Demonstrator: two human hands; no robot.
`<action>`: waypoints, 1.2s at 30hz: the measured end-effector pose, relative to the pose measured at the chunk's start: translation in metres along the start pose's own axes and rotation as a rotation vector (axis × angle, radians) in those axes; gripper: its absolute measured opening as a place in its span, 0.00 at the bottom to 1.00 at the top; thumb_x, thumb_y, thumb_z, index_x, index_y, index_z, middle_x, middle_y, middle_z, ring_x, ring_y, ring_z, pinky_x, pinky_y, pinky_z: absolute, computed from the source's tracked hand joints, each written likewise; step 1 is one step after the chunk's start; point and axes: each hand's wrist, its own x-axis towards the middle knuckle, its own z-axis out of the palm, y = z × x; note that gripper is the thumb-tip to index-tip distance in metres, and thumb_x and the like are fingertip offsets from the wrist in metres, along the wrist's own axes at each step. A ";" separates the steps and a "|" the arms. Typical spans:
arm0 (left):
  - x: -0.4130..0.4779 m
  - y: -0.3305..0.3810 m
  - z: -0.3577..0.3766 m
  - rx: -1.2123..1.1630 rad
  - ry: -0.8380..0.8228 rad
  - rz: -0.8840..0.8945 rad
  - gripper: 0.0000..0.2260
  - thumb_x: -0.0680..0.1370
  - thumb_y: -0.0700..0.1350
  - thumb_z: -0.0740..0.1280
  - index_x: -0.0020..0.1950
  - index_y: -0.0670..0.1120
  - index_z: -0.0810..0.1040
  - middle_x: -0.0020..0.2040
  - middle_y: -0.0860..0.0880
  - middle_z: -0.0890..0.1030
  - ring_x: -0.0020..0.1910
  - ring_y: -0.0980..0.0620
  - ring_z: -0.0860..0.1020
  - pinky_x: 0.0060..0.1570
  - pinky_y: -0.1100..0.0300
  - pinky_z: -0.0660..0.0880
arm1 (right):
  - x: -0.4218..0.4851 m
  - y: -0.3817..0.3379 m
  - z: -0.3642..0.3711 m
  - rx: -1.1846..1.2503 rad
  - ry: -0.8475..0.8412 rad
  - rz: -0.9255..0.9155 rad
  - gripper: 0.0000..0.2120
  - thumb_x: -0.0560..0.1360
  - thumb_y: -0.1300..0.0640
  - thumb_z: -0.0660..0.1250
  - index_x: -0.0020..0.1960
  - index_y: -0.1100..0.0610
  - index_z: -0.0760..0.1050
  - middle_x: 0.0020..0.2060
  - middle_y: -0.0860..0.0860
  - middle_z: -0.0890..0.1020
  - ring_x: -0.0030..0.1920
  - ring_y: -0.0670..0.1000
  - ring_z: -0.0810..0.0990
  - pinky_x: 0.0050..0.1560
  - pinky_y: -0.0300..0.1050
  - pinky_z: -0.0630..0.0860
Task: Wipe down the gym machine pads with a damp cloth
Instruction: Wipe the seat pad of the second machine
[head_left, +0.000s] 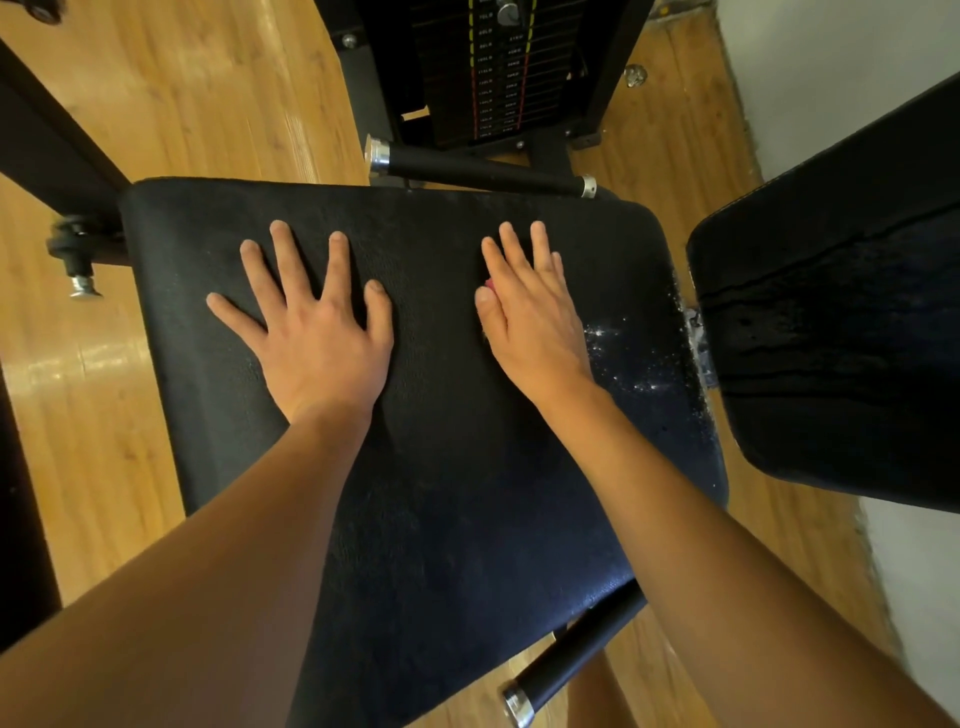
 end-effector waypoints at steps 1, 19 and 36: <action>0.000 0.000 0.000 0.002 -0.004 0.001 0.26 0.83 0.61 0.51 0.81 0.56 0.62 0.84 0.43 0.54 0.82 0.38 0.49 0.75 0.27 0.44 | -0.004 0.000 0.001 -0.006 0.007 0.005 0.25 0.87 0.50 0.50 0.81 0.57 0.59 0.82 0.55 0.58 0.83 0.57 0.45 0.80 0.52 0.43; -0.014 0.029 -0.003 0.093 -0.150 0.138 0.30 0.84 0.63 0.47 0.84 0.55 0.48 0.84 0.41 0.42 0.82 0.35 0.40 0.72 0.23 0.42 | -0.013 -0.002 -0.005 -0.101 -0.061 -0.033 0.27 0.86 0.55 0.53 0.83 0.56 0.53 0.83 0.53 0.52 0.83 0.54 0.42 0.79 0.50 0.38; -0.015 0.029 0.006 0.130 -0.111 0.129 0.30 0.84 0.63 0.47 0.84 0.54 0.50 0.84 0.40 0.45 0.82 0.34 0.43 0.73 0.23 0.44 | -0.050 -0.002 0.003 -0.032 0.012 -0.015 0.25 0.84 0.58 0.55 0.81 0.56 0.61 0.81 0.51 0.61 0.83 0.54 0.49 0.82 0.52 0.42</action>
